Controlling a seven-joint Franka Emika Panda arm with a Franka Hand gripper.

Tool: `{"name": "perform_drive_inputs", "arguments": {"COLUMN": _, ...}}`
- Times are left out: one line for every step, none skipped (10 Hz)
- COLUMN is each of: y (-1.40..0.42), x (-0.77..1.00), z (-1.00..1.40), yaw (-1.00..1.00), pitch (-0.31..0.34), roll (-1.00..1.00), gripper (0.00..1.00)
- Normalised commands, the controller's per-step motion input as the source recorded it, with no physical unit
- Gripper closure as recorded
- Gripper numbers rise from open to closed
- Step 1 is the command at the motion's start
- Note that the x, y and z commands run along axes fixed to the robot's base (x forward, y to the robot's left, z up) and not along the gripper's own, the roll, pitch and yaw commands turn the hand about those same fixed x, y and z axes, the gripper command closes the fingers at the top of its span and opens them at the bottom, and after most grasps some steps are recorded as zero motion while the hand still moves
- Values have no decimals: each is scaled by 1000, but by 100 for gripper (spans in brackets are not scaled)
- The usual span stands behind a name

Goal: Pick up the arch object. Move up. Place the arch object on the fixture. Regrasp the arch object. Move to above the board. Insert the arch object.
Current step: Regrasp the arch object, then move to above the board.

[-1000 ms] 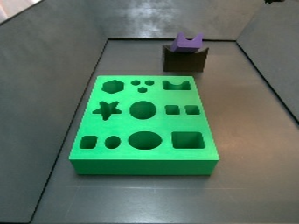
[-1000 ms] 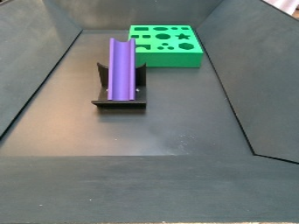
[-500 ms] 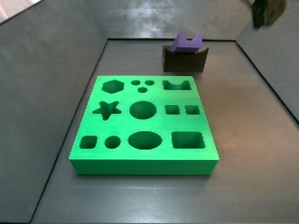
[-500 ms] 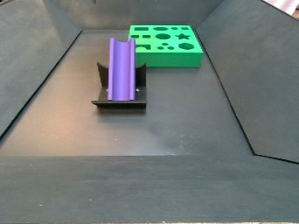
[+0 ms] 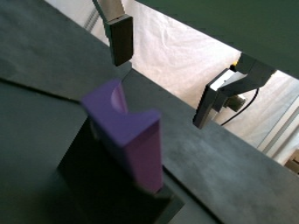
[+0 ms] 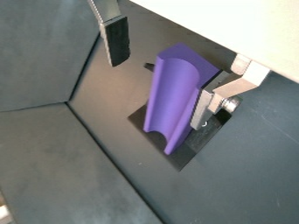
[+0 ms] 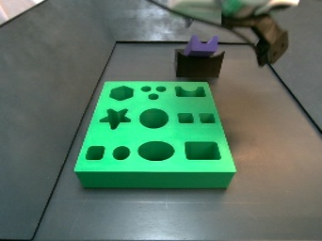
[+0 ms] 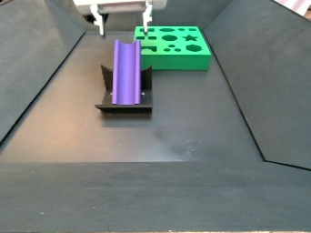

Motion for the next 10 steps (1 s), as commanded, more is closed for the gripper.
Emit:
{"name": "perform_drive_inputs", "arguments": {"y": 12, "x": 106, "z": -883, "yaw": 8, "pitch": -25, "roll": 60, "gripper": 0}}
{"name": "perform_drive_inputs", "arguments": {"y": 8, "x": 99, "z": -769, "yaw": 7, "pitch": -16, "roll": 62, "gripper": 0}}
{"name": "perform_drive_inputs", "arguments": {"y": -1, "x": 89, "z": -554, "yaw": 12, "pitch": -3, "roll": 62, "gripper": 0}}
{"name": "perform_drive_inputs", "arguments": {"y": -4, "x": 83, "z": -394, "yaw": 13, "pitch": 4, "roll": 65, "gripper": 0}}
{"name": "perform_drive_inputs", "arguments": {"y": -3, "x": 88, "z": -190, "yaw": 22, "pitch": 12, "roll": 62, "gripper": 0}}
{"name": "perform_drive_inputs", "arguments": {"y": 0, "x": 0, "z": 0, "yaw": 0, "pitch": 0, "roll": 0, "gripper": 100}}
{"name": "perform_drive_inputs", "arguments": {"y": -5, "x": 124, "z": 1000, "yaw": 91, "pitch": 27, "roll": -18, "gripper": 100}}
{"name": "perform_drive_inputs", "arguments": {"y": -7, "x": 124, "z": 1000, "yaw": 88, "pitch": 26, "roll": -23, "gripper": 100}}
{"name": "perform_drive_inputs", "arguments": {"y": -11, "x": 112, "z": 1000, "yaw": 67, "pitch": 44, "roll": -29, "gripper": 100}}
{"name": "perform_drive_inputs", "arguments": {"y": -11, "x": 107, "z": 1000, "yaw": 56, "pitch": 56, "roll": -30, "gripper": 100}}
